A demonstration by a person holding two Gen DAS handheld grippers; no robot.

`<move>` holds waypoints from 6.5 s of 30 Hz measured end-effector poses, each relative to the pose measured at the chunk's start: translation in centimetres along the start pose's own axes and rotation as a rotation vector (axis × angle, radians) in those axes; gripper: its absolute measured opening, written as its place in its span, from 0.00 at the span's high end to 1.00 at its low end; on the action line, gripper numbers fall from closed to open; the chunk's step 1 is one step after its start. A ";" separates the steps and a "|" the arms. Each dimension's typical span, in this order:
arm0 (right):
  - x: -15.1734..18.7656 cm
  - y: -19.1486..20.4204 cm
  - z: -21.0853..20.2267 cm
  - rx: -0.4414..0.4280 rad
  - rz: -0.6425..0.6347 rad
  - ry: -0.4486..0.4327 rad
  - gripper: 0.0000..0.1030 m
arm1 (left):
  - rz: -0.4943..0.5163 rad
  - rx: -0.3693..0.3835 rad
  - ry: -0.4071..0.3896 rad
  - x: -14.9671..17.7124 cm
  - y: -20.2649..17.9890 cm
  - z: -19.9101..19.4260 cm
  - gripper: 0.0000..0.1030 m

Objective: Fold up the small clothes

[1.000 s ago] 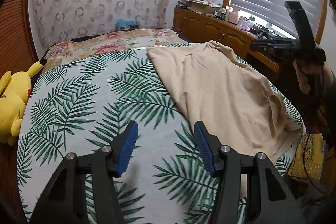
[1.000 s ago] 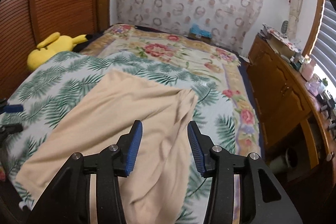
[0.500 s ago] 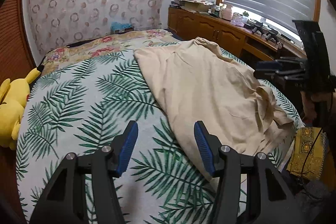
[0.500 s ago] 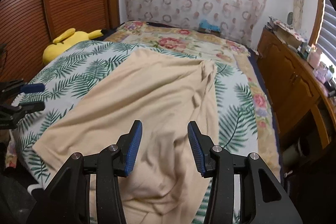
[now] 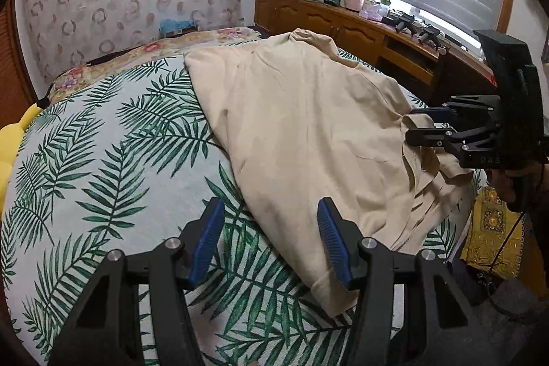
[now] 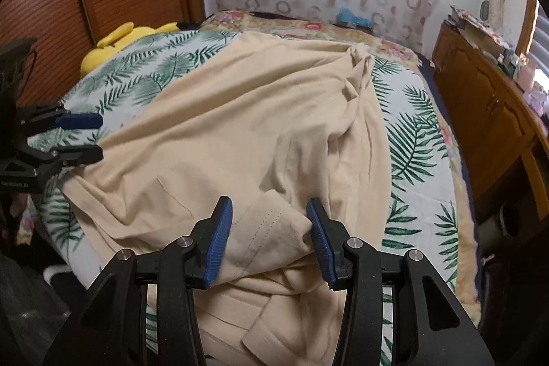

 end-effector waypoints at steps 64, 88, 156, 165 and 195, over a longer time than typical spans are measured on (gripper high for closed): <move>6.4 -4.0 -3.1 0.029 0.151 0.047 0.50 | 0.004 0.124 0.049 2.6 -3.0 -0.4 0.73; -2.5 -3.5 -6.4 -0.156 0.167 -0.268 0.96 | -0.039 0.116 -0.200 -7.3 1.3 -3.9 1.00; -20.0 -14.3 13.3 -0.035 0.124 -0.090 0.92 | -0.118 -0.132 0.062 -16.6 17.6 16.7 0.48; -20.2 -16.3 11.2 0.054 0.194 -0.133 0.73 | -0.171 -0.184 -0.004 -16.6 18.9 14.7 0.48; -21.9 -16.5 14.4 0.044 0.188 -0.094 0.82 | -0.128 -0.111 0.042 -15.5 16.1 15.5 0.48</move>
Point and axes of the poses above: each gripper's, at about its wrist camera, not at the fingertips, and z roughly the way its jaws point, y to its left, x to its underside, the point moved 3 cm from there along z, roughly the way its jaws point, and after that the axes turned 8 degrees about z, right-handed, at the moved point
